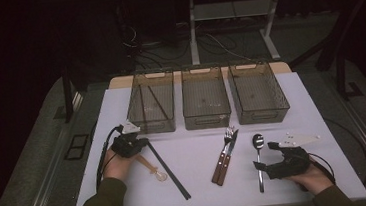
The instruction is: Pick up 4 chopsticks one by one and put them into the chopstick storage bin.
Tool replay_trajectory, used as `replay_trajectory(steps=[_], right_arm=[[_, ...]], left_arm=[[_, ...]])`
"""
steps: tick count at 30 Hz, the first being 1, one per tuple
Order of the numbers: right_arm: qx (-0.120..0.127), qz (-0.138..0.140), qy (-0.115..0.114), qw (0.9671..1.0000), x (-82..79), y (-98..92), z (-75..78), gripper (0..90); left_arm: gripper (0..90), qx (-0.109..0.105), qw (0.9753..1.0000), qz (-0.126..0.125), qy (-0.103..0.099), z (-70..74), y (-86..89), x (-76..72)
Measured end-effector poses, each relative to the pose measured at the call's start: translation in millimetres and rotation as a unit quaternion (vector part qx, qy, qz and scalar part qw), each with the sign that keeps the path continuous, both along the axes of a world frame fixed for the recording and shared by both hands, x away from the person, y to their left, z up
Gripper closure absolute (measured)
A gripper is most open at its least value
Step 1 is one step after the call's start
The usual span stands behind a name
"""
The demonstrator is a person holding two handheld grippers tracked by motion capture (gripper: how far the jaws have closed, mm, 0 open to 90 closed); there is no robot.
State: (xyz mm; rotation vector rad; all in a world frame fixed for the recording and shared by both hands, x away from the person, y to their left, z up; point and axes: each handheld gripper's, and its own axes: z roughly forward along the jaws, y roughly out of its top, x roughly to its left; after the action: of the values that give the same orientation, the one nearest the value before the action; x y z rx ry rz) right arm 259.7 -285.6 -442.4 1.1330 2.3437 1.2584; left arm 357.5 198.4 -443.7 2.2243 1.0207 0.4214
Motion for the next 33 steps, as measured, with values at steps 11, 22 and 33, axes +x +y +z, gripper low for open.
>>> replay_trajectory(steps=[11,22,33], right_arm=[[0.001,0.000,0.000,1.0000,-0.2,0.3,0.3,8.8],[0.000,-0.001,0.001,1.0000,-0.1,0.3,0.2,8.8],[0.000,0.000,0.002,1.0000,-0.1,0.8,0.1,8.9]], left_arm=[[89.8,0.000,0.9999,-0.012,0.001,0.0,-6.8,1.4],[89.8,0.002,0.9996,-0.028,0.002,0.0,-21.4,7.0],[89.8,0.002,0.9993,-0.038,0.006,0.3,-28.0,7.2]])
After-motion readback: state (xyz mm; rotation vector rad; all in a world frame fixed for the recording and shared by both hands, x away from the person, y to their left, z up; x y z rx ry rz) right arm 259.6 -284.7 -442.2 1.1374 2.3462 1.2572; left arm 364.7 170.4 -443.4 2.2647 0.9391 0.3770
